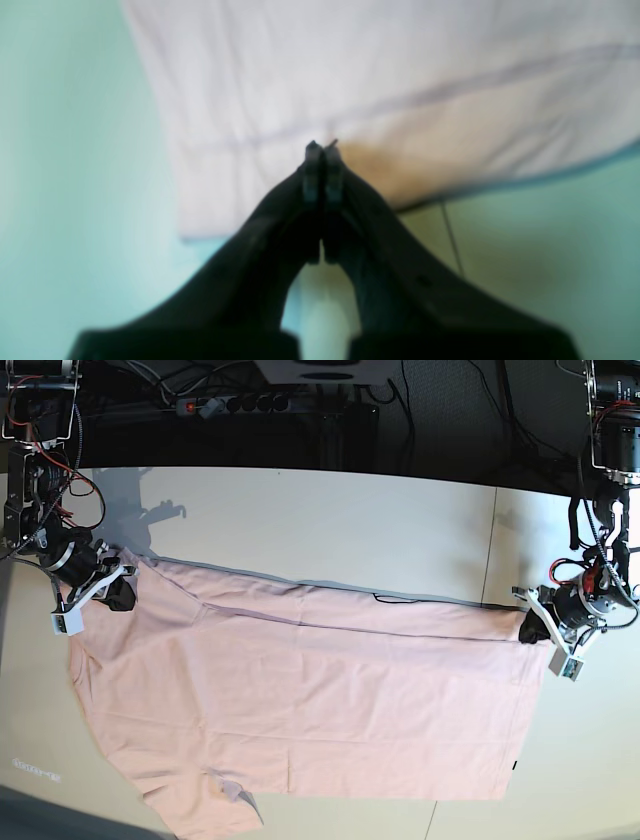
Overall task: Fold the T-shirt properly
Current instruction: 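Lay the shirt flat, pulling both grippers apart to straighten it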
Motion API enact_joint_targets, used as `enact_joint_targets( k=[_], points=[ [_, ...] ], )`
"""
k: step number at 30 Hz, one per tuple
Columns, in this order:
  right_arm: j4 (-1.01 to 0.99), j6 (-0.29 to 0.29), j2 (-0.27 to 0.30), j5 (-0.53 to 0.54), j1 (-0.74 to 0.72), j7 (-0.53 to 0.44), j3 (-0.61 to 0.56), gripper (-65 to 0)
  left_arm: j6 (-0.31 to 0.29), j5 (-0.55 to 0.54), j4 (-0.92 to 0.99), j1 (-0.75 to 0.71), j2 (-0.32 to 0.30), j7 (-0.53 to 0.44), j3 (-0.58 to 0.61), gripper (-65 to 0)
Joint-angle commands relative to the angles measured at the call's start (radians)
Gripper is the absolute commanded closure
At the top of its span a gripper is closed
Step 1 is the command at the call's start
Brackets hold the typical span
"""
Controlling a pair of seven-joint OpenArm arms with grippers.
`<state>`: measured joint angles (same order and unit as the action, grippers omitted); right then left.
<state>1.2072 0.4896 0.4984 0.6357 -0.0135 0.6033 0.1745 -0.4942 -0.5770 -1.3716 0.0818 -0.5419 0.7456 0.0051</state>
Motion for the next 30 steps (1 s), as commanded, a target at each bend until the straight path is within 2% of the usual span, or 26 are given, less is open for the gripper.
enact_joint_targets(
  k=[1, 7, 12, 15, 21, 23, 30],
  points=[
    [0.005, 0.006, 0.014, -0.026, -0.003, 0.034, 0.005, 0.0, 0.003, -0.007, -0.015, 0.03, -0.015, -0.019, -0.006, 0.0],
    [0.005, 0.006, 0.008, -0.026, -0.008, 0.034, 0.005, 0.0, 0.003, 0.029, 0.014, 0.087, 0.02, -0.077, -0.003, 0.0],
    [0.005, 0.006, -0.007, -0.026, -0.008, 0.033, 0.005, 0.0, 0.0, 0.051, 0.206, 0.185, 0.092, -0.127, 0.004, 0.0],
    [0.005, 0.006, -0.013, -0.026, -0.008, 0.033, 0.005, 0.0, 0.0, 0.127, 0.332, 0.247, 0.121, -0.137, 0.03, 0.0],
    [0.005, 0.006, -0.023, -0.028, -0.008, 0.034, 0.005, 0.0, 0.001, 0.226, 0.459, 0.23, 0.115, -0.171, 0.036, 0.0],
    [0.005, 0.006, -0.022, -0.03, -0.008, 0.034, 0.005, 0.0, 0.001, 0.226, 0.456, 0.205, 0.1, -0.203, 0.036, 0.0],
    [0.005, 0.008, -0.019, -0.024, 0.04, 0.067, 0.005, 0.0, 0.0, 0.221, 0.357, 0.066, 0.067, -0.208, 0.035, 0.0]
  ],
)
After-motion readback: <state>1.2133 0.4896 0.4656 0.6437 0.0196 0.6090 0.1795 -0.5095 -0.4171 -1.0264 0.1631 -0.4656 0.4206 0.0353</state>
